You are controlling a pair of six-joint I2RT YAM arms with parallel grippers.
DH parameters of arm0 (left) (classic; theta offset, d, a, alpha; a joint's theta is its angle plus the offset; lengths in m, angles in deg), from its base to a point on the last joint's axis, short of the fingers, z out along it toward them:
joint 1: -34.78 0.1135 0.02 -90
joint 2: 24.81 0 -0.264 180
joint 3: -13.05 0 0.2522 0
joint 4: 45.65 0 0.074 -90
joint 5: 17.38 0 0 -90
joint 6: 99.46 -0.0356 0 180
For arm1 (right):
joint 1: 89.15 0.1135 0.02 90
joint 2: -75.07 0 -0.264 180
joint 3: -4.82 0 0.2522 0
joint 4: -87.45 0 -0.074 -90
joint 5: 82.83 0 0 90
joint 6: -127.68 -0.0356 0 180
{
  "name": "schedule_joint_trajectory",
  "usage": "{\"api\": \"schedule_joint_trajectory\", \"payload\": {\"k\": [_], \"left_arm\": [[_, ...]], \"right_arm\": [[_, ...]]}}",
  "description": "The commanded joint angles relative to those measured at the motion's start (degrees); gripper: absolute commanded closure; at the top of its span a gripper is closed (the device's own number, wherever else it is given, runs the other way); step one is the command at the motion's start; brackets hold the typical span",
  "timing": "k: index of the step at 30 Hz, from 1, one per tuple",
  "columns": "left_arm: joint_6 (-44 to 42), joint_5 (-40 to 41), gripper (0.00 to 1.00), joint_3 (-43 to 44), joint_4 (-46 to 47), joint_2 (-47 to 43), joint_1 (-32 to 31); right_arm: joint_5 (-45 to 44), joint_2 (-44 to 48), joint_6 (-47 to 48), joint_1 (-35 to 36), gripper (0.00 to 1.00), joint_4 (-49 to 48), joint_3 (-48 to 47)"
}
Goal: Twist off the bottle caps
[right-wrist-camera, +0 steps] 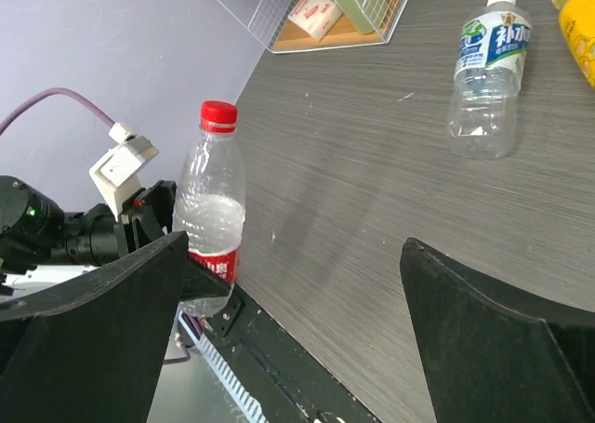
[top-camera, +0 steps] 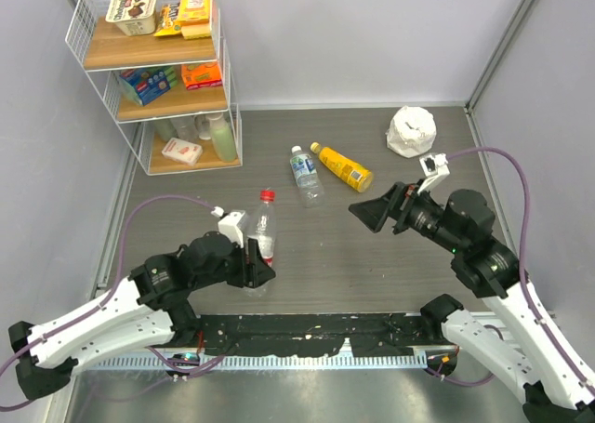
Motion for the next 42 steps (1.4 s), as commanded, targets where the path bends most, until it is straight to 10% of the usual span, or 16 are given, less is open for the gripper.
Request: {"api": "schedule_joint_trajectory", "payload": {"k": [1, 42], "left_arm": [[3.0, 0.4, 1.0, -1.2, 1.0, -2.4, 0.1], [-9.8, 19.8, 1.0, 3.2, 4.5, 17.3, 0.0]], "right_arm": [[-3.0, 1.6, 2.0, 0.2, 0.0, 6.9, -0.4], [-6.5, -43.9, -2.7, 9.7, 0.0, -14.8, -16.8]]}}
